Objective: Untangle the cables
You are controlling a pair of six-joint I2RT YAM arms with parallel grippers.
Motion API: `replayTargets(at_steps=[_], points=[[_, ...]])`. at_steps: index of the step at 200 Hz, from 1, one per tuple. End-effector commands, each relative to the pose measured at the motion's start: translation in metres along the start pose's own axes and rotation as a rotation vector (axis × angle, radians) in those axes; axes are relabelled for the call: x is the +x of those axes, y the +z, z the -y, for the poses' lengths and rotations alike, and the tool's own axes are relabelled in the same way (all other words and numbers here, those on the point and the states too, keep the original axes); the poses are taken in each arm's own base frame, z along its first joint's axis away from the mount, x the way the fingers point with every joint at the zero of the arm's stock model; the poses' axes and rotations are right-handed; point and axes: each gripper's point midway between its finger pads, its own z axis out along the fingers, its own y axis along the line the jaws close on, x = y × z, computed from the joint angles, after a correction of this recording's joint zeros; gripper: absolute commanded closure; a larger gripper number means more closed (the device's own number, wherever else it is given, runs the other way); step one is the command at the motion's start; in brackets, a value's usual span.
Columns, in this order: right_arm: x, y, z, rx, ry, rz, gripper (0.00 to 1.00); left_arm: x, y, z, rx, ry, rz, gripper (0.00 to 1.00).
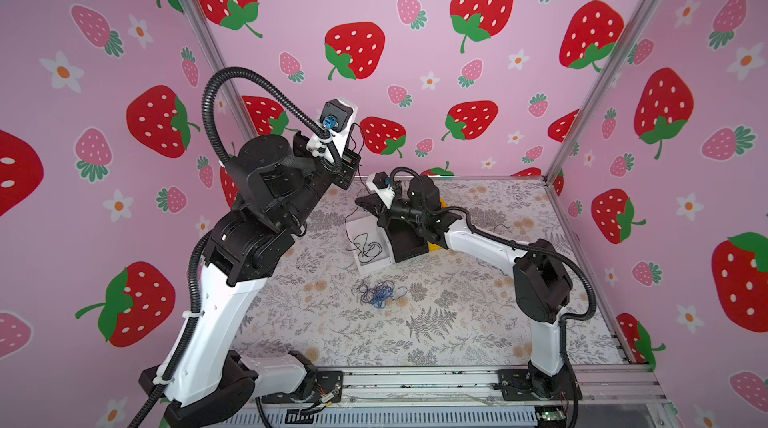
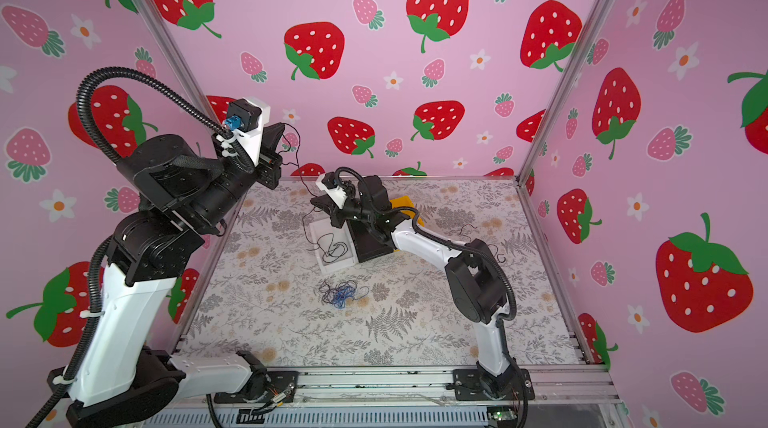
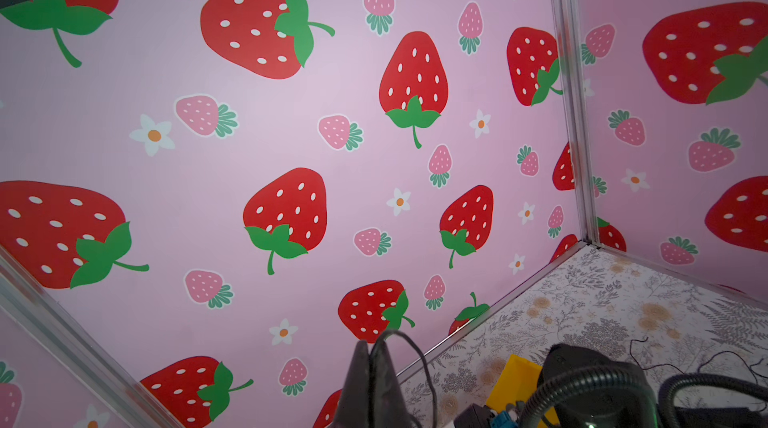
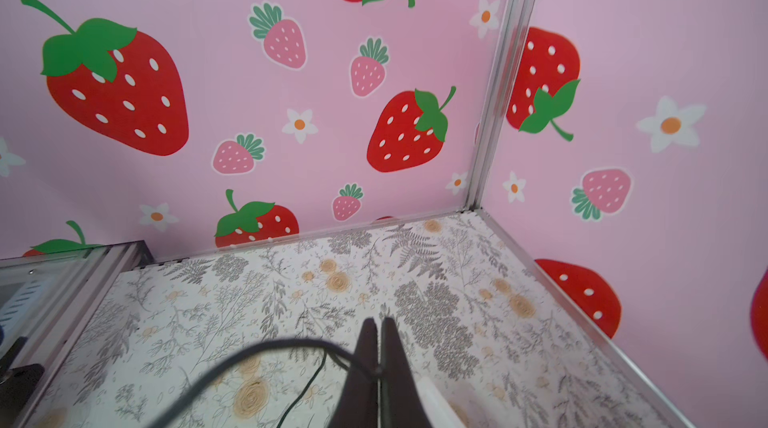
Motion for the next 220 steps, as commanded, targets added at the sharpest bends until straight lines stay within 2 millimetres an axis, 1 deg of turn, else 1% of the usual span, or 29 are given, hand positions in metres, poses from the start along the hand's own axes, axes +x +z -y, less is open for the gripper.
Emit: replayTargets(at_steps=[1, 14, 34, 52, 77, 90, 107, 122, 151, 173, 197, 203, 212, 220], points=[[0.011, 0.009, 0.014, 0.049, -0.042, -0.063, 1.0, 0.008, 0.002, -0.006, -0.049, 0.02, -0.009, 1.0], [0.017, 0.007, 0.02, 0.067, -0.034, -0.079, 1.0, 0.018, 0.002, -0.004, -0.056, 0.02, -0.028, 1.0], [0.034, 0.006, 0.026, 0.07, -0.009, -0.118, 1.0, 0.034, 0.001, -0.005, -0.068, 0.006, -0.054, 1.0], [0.06, 0.008, 0.028, 0.065, 0.013, -0.162, 1.0, 0.049, 0.003, -0.004, -0.073, -0.028, -0.076, 1.0], [0.1, 0.008, 0.031, 0.073, 0.053, -0.226, 1.0, 0.077, 0.008, 0.002, -0.062, -0.07, -0.13, 1.0], [0.12, 0.007, 0.032, 0.089, 0.071, -0.262, 1.0, 0.095, 0.011, 0.004, -0.061, -0.094, -0.165, 1.0], [0.142, 0.002, 0.039, 0.132, 0.084, -0.305, 1.0, 0.12, 0.014, 0.007, -0.057, -0.139, -0.208, 1.0], [0.15, -0.002, 0.044, 0.156, 0.1, -0.322, 1.0, 0.14, 0.016, 0.009, -0.055, -0.177, -0.238, 1.0], [0.162, -0.01, 0.055, 0.203, 0.103, -0.366, 1.0, 0.17, 0.021, 0.015, -0.048, -0.217, -0.298, 1.0], [0.18, -0.013, 0.053, 0.196, 0.104, -0.428, 1.0, 0.194, 0.022, 0.019, -0.051, -0.254, -0.348, 1.0], [0.202, -0.014, 0.05, 0.173, 0.129, -0.495, 1.0, 0.213, 0.014, 0.022, -0.083, -0.301, -0.381, 1.0], [0.208, -0.014, 0.049, 0.167, 0.14, -0.51, 0.98, 0.219, 0.012, 0.021, -0.094, -0.308, -0.392, 1.0], [0.214, -0.013, 0.047, 0.157, 0.155, -0.519, 0.9, 0.227, 0.01, 0.022, -0.101, -0.312, -0.413, 1.0], [0.215, -0.011, 0.045, 0.142, 0.162, -0.519, 0.86, 0.235, 0.009, 0.023, -0.104, -0.314, -0.434, 1.0]])
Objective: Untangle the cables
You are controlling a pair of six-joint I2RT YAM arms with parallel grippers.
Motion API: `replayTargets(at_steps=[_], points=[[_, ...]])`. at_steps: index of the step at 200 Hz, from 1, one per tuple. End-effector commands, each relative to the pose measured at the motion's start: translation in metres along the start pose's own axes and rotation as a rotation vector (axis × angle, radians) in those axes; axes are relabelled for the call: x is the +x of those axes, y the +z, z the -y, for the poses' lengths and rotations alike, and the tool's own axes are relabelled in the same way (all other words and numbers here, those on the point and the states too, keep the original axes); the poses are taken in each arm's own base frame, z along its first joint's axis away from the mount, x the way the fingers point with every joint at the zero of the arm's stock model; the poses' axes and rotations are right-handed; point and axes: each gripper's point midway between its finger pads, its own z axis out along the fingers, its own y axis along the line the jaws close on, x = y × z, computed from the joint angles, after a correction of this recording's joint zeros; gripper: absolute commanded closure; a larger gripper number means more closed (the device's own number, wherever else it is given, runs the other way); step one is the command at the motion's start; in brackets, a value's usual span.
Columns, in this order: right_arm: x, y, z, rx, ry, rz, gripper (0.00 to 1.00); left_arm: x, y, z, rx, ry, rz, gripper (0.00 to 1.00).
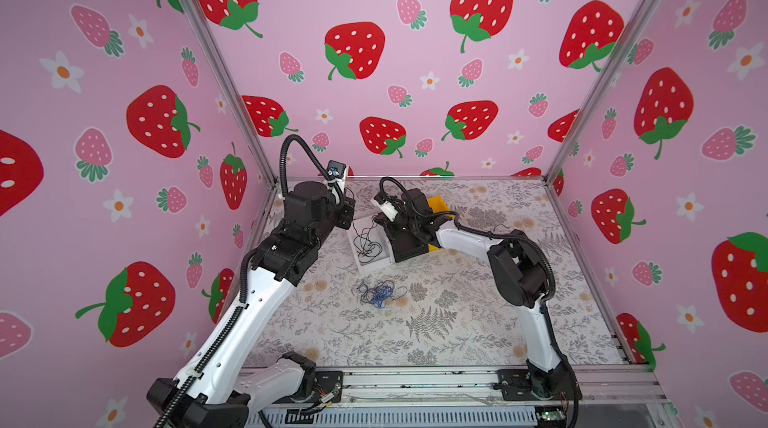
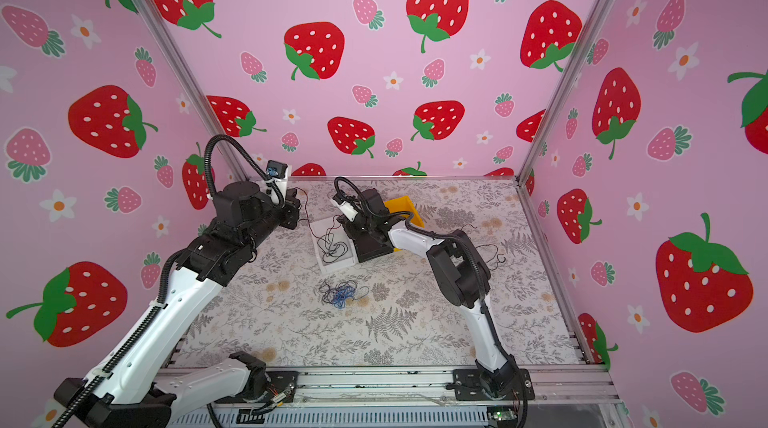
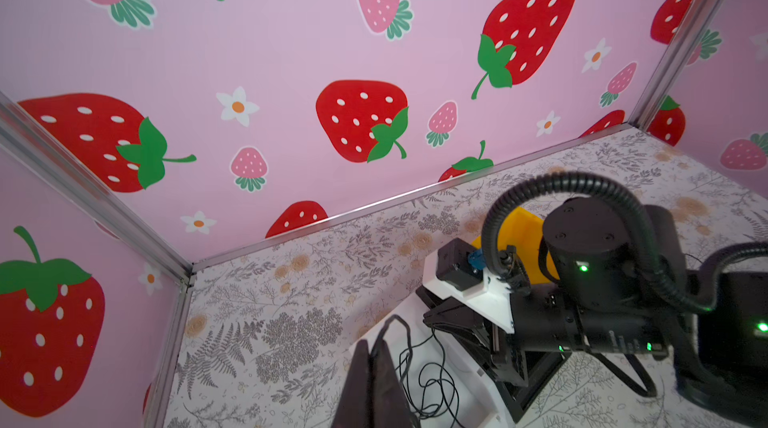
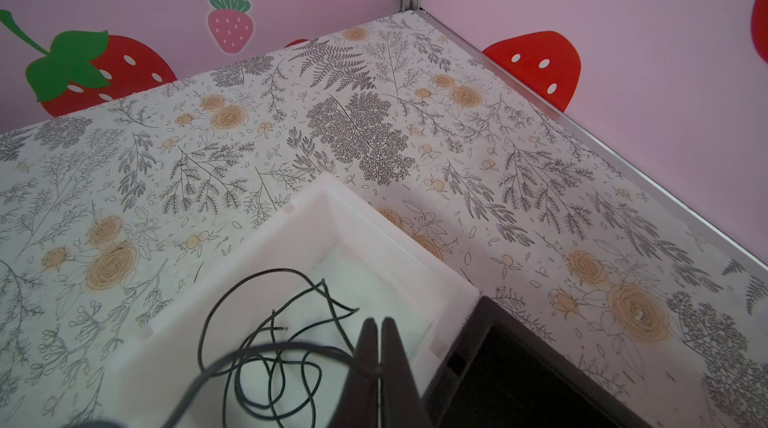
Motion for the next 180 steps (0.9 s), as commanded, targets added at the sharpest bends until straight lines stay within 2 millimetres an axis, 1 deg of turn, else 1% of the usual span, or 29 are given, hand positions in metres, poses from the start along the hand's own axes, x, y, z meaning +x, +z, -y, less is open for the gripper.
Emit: replayTargets(at_steps=[1, 6, 17, 24, 37, 46, 66, 80, 98, 120, 122, 124, 144, 148, 159, 168, 180], points=[[0.022, 0.01, -0.004, -0.042, 0.008, -0.069, 0.85, 0.003, -0.004, -0.009, -0.032, -0.059, 0.01, 1.0], [0.021, 0.01, -0.006, -0.051, 0.008, -0.065, 0.82, 0.007, -0.002, -0.009, -0.036, -0.06, -0.003, 1.0], [0.018, 0.01, -0.008, -0.062, 0.005, -0.056, 0.7, 0.014, 0.004, -0.01, -0.04, -0.06, -0.027, 1.0], [0.016, 0.009, -0.009, -0.069, 0.001, -0.051, 0.64, 0.019, 0.007, -0.01, -0.043, -0.061, -0.042, 1.0], [0.012, 0.006, -0.009, -0.068, -0.003, -0.05, 0.57, 0.028, 0.016, -0.01, -0.044, -0.065, -0.07, 1.0], [0.01, 0.004, -0.007, -0.058, -0.004, -0.056, 0.54, 0.034, 0.022, -0.009, -0.041, -0.071, -0.086, 1.0], [0.006, -0.004, -0.003, -0.032, -0.004, -0.067, 0.51, 0.042, 0.036, -0.003, -0.015, -0.086, -0.114, 1.0], [-0.003, -0.013, -0.003, -0.024, -0.007, -0.053, 0.49, 0.047, 0.047, 0.001, -0.006, -0.088, -0.13, 1.0], [-0.015, -0.029, -0.001, 0.002, -0.011, -0.039, 0.49, 0.054, 0.062, 0.002, -0.005, -0.082, -0.16, 1.0], [-0.021, -0.052, 0.001, 0.041, -0.018, -0.046, 0.49, 0.062, 0.077, 0.003, -0.005, -0.076, -0.191, 1.0], [-0.021, -0.054, 0.002, 0.044, -0.017, -0.05, 0.46, 0.063, 0.079, 0.003, -0.006, -0.076, -0.194, 1.0], [-0.021, -0.055, 0.002, 0.047, -0.017, -0.051, 0.45, 0.064, 0.079, 0.003, -0.006, -0.075, -0.197, 1.0], [-0.018, -0.077, 0.002, 0.076, -0.02, -0.07, 0.45, 0.076, 0.089, 0.005, 0.0, -0.084, -0.229, 1.0], [-0.013, -0.081, 0.002, 0.08, -0.018, -0.08, 0.45, 0.079, 0.091, 0.006, 0.005, -0.087, -0.235, 1.0], [-0.009, -0.094, 0.002, 0.089, -0.02, -0.088, 0.44, 0.088, 0.096, 0.01, 0.016, -0.098, -0.255, 1.0], [0.001, -0.1, 0.002, 0.095, -0.017, -0.119, 0.43, 0.096, 0.101, 0.012, 0.017, -0.106, -0.269, 1.0], [0.011, -0.108, 0.008, 0.126, -0.008, -0.164, 0.43, 0.103, 0.108, 0.014, 0.02, -0.111, -0.282, 1.0]])
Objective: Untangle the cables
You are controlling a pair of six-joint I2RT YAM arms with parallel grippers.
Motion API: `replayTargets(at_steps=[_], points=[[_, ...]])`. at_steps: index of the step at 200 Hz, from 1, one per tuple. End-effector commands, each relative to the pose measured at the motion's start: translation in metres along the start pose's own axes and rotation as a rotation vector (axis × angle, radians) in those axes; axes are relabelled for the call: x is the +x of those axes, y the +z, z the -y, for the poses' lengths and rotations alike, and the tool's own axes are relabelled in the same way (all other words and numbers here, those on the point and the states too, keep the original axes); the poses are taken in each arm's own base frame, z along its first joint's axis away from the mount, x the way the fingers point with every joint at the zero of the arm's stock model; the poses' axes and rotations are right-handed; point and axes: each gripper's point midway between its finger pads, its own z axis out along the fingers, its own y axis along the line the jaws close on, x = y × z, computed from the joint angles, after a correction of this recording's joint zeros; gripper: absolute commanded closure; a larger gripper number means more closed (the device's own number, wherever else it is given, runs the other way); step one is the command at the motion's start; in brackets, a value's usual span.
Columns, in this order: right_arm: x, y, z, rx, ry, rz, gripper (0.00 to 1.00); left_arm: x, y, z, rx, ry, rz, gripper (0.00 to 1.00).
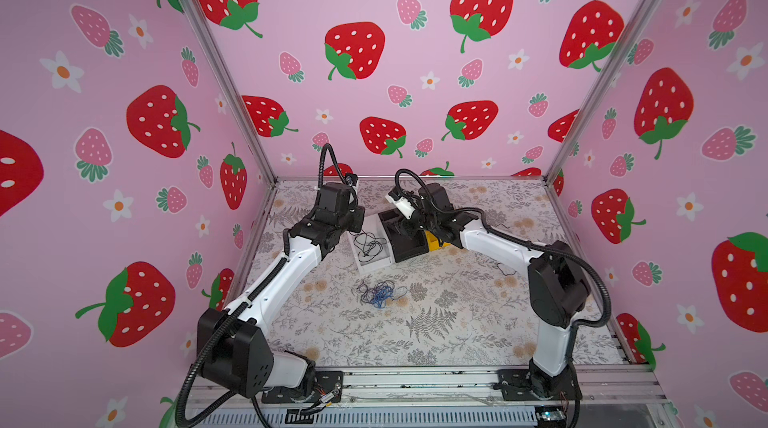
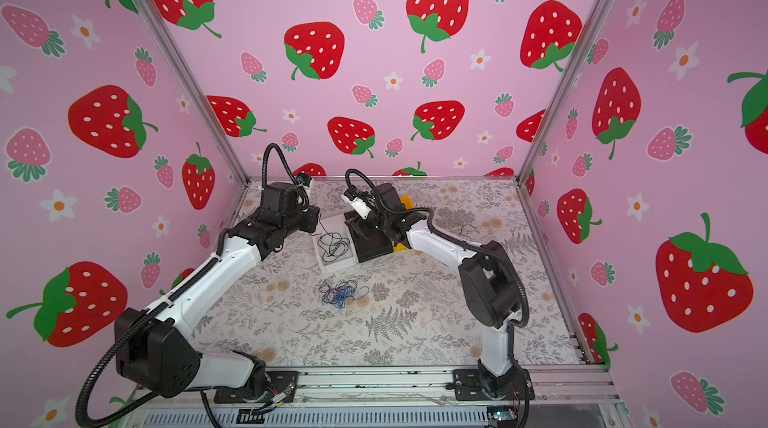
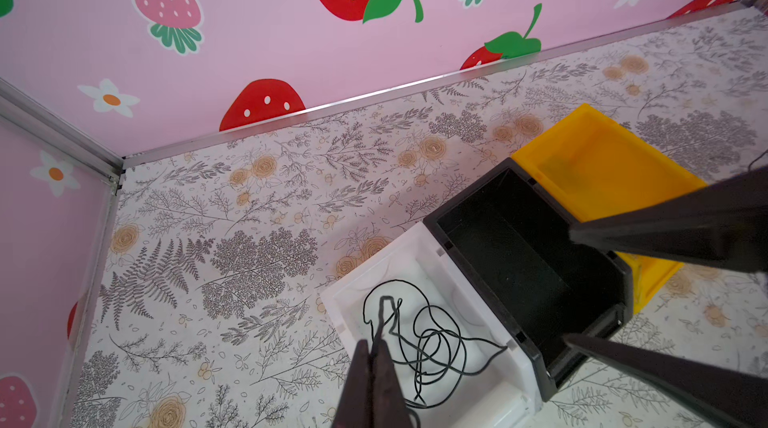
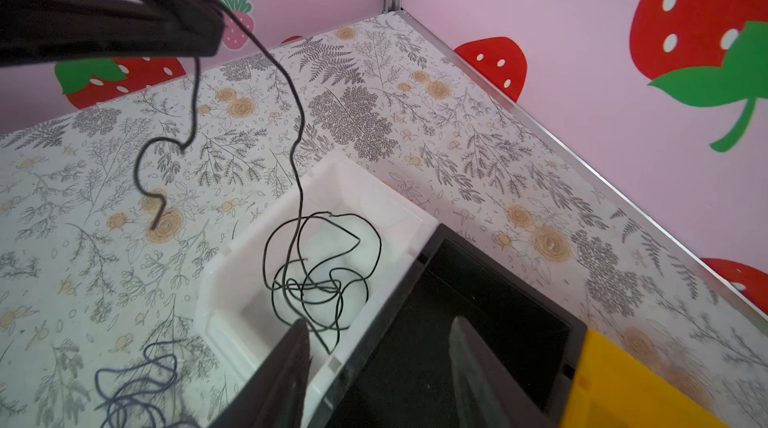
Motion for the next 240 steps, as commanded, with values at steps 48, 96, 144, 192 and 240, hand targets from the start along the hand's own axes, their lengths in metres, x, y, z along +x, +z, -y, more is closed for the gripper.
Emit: replayTargets(at_steps=[48, 96, 144, 192, 240], points=[[0.048, -0.062, 0.035, 0.196, 0.049, -0.128, 0.42, 0.025, 0.048, 0.013, 0.044, -0.043, -0.086, 1.0], [0.086, -0.131, 0.072, 0.376, 0.14, -0.14, 0.42, 0.047, 0.084, 0.018, 0.036, -0.066, -0.154, 1.0], [0.159, -0.191, 0.119, 0.58, 0.332, -0.209, 0.37, 0.067, 0.099, 0.025, 0.009, -0.114, -0.192, 1.0], [0.234, -0.234, 0.165, 0.737, 0.595, -0.319, 0.31, 0.058, 0.091, 0.029, 0.028, -0.118, -0.159, 0.58], [0.291, -0.264, 0.183, 0.819, 0.888, -0.37, 0.3, 0.043, 0.061, 0.024, 0.011, -0.12, -0.084, 0.39]])
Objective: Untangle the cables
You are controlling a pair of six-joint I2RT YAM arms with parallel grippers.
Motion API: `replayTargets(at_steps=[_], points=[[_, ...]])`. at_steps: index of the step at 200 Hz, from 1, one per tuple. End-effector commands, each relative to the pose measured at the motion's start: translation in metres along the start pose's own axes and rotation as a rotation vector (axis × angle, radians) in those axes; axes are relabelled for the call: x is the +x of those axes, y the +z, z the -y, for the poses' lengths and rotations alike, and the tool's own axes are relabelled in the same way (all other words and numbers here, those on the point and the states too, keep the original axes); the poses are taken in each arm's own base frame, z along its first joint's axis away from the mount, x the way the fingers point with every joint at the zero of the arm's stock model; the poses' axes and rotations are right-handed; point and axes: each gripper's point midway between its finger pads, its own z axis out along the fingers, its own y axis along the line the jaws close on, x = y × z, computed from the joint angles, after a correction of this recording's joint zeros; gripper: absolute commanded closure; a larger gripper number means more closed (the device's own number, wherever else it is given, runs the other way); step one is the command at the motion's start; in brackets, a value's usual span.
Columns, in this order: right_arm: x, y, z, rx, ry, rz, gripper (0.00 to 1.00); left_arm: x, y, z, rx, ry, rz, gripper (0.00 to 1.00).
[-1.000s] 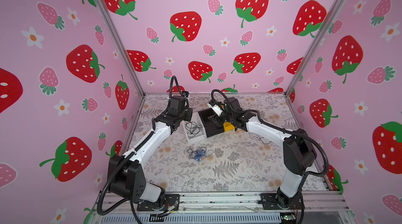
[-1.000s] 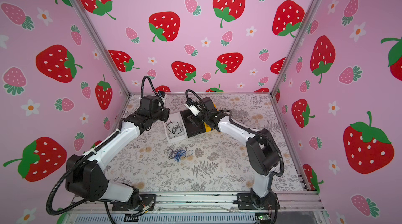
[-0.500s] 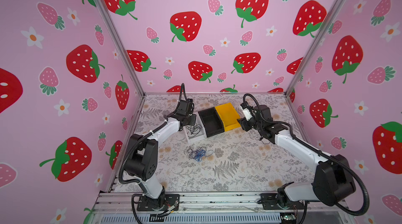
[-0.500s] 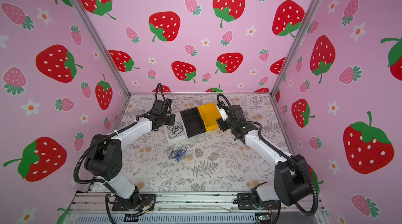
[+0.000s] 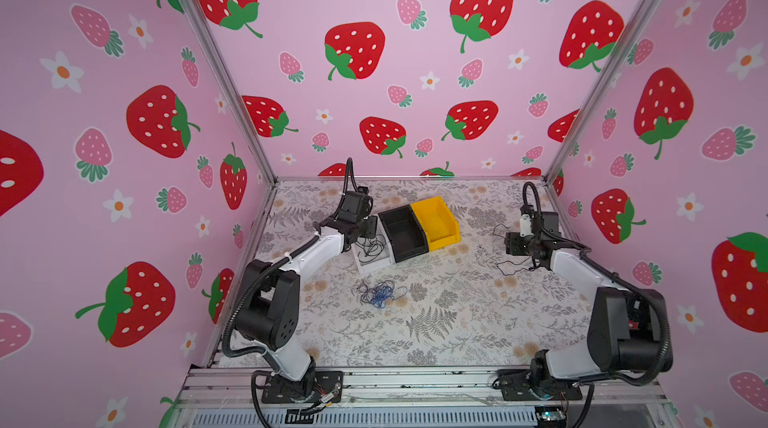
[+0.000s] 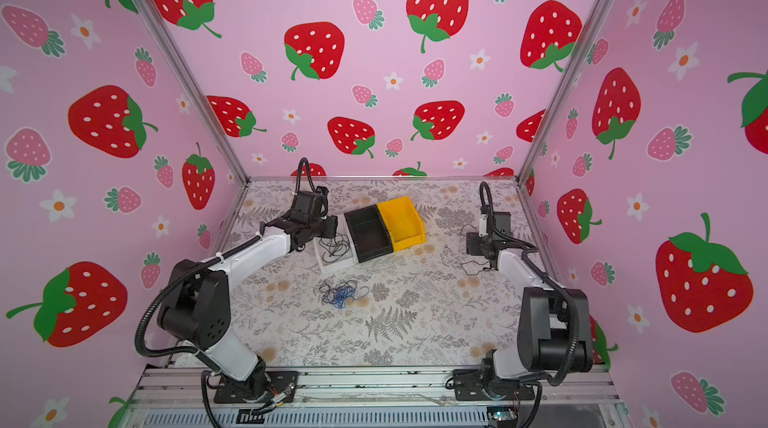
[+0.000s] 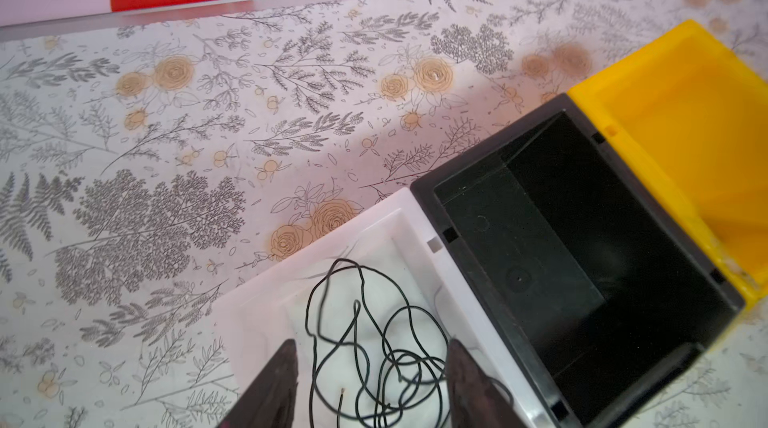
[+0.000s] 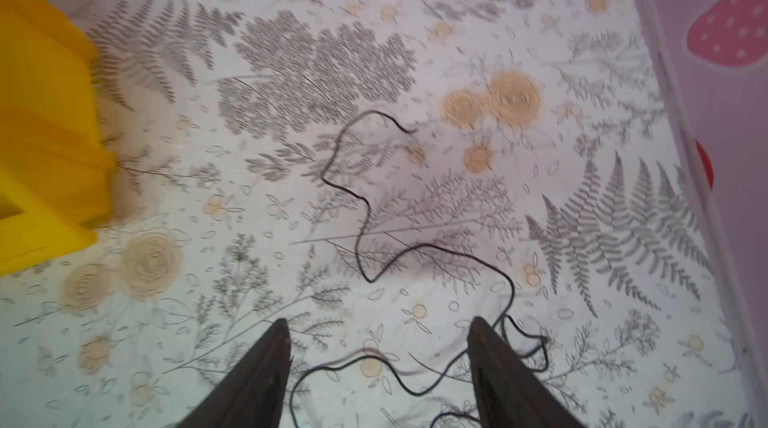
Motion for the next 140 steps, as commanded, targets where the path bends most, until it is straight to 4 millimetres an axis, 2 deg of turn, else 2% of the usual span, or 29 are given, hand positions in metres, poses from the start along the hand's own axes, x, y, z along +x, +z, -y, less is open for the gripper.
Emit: replayTargets(at_steps=[1, 35, 51, 75, 109, 140], points=[[0.013, 0.0, 0.015, 0.008, 0.149, -0.06, 0.3, -0.013, -0.021, -0.001, -0.01, -0.011, 0.073, 0.39], [0.035, -0.003, 0.024, 0.022, 0.298, -0.113, 0.3, -0.024, -0.049, -0.001, -0.006, -0.006, 0.134, 0.33], [0.045, -0.004, 0.021, 0.003, 0.358, -0.131, 0.26, -0.029, -0.062, -0.001, -0.004, -0.005, 0.163, 0.33], [0.058, 0.001, 0.012, -0.042, 0.433, -0.172, 0.25, -0.035, -0.08, -0.002, -0.002, -0.007, 0.207, 0.3], [0.073, 0.013, 0.005, -0.064, 0.506, -0.23, 0.24, -0.037, -0.095, -0.002, 0.004, -0.01, 0.237, 0.29], [0.079, 0.018, 0.003, -0.074, 0.529, -0.253, 0.24, -0.033, -0.099, -0.004, 0.003, -0.003, 0.238, 0.29]])
